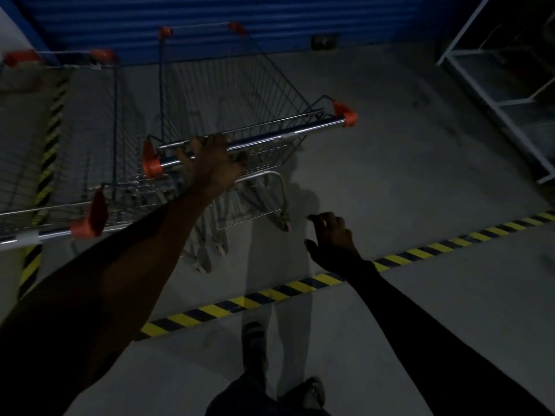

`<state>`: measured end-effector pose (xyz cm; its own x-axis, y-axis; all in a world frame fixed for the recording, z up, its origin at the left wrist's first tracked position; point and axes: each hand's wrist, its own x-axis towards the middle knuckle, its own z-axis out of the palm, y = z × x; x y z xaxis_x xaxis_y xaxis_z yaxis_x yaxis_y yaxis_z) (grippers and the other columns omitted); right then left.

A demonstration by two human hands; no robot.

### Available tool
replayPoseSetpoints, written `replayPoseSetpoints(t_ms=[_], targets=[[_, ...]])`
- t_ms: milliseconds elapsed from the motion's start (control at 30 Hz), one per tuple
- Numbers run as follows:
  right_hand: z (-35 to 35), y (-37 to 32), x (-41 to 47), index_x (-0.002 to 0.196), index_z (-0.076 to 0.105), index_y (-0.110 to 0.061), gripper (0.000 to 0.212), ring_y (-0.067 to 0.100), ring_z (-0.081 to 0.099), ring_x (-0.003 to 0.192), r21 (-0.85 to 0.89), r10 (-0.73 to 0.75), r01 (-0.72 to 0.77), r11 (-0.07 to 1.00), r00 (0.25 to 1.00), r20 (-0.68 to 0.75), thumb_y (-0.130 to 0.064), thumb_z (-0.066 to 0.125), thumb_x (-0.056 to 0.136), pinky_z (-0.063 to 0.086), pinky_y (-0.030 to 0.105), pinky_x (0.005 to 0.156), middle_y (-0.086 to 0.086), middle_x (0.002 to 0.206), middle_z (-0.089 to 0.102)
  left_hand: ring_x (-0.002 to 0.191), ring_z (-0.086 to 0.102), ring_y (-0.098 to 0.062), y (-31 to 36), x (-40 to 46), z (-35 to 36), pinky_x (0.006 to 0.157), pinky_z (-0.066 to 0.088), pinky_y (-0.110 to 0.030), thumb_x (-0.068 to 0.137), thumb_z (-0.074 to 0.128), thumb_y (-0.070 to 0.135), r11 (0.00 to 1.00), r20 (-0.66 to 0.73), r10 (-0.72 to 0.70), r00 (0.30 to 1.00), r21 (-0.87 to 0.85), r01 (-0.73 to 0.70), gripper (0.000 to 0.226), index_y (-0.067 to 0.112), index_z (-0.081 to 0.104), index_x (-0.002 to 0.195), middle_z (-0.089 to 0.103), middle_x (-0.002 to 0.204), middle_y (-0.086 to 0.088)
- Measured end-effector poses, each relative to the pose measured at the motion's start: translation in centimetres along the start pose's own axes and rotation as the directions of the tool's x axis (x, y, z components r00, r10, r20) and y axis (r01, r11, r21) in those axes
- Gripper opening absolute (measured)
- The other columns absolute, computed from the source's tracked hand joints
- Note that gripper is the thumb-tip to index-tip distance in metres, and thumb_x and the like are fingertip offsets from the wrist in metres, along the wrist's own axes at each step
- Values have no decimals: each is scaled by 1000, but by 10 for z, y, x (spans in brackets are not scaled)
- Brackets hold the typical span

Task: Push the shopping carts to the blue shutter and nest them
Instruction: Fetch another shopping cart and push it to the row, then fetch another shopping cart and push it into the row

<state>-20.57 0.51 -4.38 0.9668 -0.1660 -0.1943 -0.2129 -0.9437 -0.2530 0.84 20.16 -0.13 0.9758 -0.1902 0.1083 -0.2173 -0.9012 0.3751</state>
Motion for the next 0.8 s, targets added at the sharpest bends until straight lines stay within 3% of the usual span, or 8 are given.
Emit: replayPoseSetpoints(t_ms=[100,200,267,333,400,467,667,800], targets=[[4,1,-4,144,34,-18,57,36,36,122,13,9,-9,1000,1000,-9,-40,53,95,39,49,91,13,137,37,133,34,-33,-1,-11,-2,111,10,-63,80,49,56,991,-78,81,994,112,-72,54,23,55,122,56,131,-2],[4,4,-6,145,34,-19,58,34,35,125,57,33,-31,998,999,-37,-42,53,95,36,47,94,11,139,36,138,29,-38,1,-47,8,114,9,-61,83,45,50,952,-155,194,969,269,-148,67,15,41,140,40,144,-14],[2,8,-12,144,35,-17,58,35,35,125,72,46,-41,997,997,-70,-43,52,96,35,48,96,12,139,38,141,26,-40,13,-86,28,116,4,-60,87,50,44,932,-123,283,951,271,-242,69,12,35,146,32,151,-19],[2,15,-24,144,37,-16,58,36,36,126,77,70,-63,995,992,-101,-44,52,96,35,50,97,13,140,39,143,23,-41,31,-125,51,117,7,-62,88,52,42,905,5,382,924,202,-375,70,13,32,148,28,154,-18],[0,26,-43,143,39,-15,58,37,37,125,71,108,-99,993,985,-137,-46,51,96,35,52,98,14,139,41,143,24,-41,55,-159,72,113,18,-64,89,51,43,852,143,486,862,139,-504,67,14,35,146,29,154,-16],[-1,43,-69,141,42,-13,58,38,40,123,75,148,-136,988,971,-189,-48,48,95,37,52,96,15,136,45,140,30,-40,83,-185,83,111,20,-63,89,52,43,793,226,558,798,136,-593,62,12,43,142,38,150,-14],[-5,122,-175,137,45,-12,57,37,41,124,110,372,-355,928,874,-312,-50,45,95,37,53,98,14,132,48,137,36,-40,189,-248,96,108,21,-65,91,45,39,601,239,760,604,95,-794,53,8,54,133,48,143,-15],[-8,185,-263,135,45,-10,59,37,42,123,170,490,-461,871,788,-373,-51,40,93,38,54,98,14,128,50,138,35,-38,266,-313,112,112,16,-64,92,40,46,470,264,837,479,102,-877,57,9,51,134,46,144,-14]])
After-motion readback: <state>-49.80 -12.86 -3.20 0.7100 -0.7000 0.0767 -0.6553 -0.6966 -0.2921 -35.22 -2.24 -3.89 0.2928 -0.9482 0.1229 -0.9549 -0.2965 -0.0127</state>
